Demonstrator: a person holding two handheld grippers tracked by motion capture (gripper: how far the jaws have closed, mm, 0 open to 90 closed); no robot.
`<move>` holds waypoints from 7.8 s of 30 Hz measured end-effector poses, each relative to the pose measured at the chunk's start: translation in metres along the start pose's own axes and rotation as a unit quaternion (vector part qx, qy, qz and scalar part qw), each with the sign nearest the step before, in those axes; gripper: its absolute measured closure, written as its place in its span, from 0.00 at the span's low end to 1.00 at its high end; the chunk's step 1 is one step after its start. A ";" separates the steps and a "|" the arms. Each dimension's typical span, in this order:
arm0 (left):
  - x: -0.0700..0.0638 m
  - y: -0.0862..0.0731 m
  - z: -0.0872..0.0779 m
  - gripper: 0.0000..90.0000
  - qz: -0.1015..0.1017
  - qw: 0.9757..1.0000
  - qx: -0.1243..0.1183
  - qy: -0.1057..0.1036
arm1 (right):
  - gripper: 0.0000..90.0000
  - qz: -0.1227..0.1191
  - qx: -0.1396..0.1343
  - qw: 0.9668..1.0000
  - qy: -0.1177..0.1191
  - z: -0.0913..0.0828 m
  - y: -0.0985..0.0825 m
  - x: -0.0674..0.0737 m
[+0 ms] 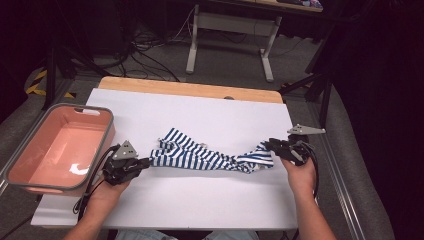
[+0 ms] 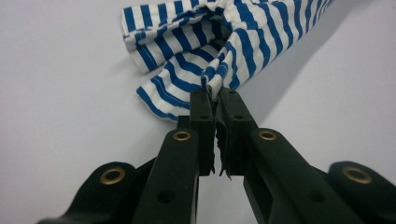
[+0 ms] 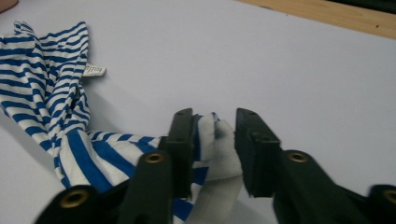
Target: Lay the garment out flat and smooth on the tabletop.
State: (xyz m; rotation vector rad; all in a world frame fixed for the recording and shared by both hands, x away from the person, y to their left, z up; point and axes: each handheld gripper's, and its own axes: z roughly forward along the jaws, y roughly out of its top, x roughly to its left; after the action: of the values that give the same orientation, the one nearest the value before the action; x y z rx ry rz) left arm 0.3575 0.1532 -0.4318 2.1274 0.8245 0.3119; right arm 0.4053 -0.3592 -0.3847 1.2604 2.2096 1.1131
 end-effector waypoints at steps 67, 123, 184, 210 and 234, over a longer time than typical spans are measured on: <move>-0.004 -0.017 -0.024 0.24 -0.026 0.994 -0.106 -0.028 | 0.56 -0.116 0.025 0.989 0.084 0.058 0.051 0.085; -0.003 0.044 0.006 0.18 0.017 0.989 -0.127 -0.070 | 0.99 -0.126 0.147 0.955 0.226 0.018 -0.046 0.137; -0.068 0.141 0.190 0.95 0.115 0.978 0.092 -0.144 | 0.02 -0.037 -0.121 0.987 0.094 -0.030 -0.078 0.049; 0.004 0.094 0.082 0.95 0.019 0.995 0.049 -0.082 | 0.57 -0.011 -0.033 0.994 0.106 0.017 -0.049 0.065; 0.012 0.023 0.038 0.95 -0.048 0.994 0.033 -0.093 | 0.72 -0.101 0.073 0.989 0.074 0.090 -0.028 0.119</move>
State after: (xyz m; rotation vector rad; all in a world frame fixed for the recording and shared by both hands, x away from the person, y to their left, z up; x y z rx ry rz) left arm 0.3951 0.1274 -0.4394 2.1319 0.8337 0.0368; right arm 0.3834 -0.2256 -0.4547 1.0076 2.5058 1.0110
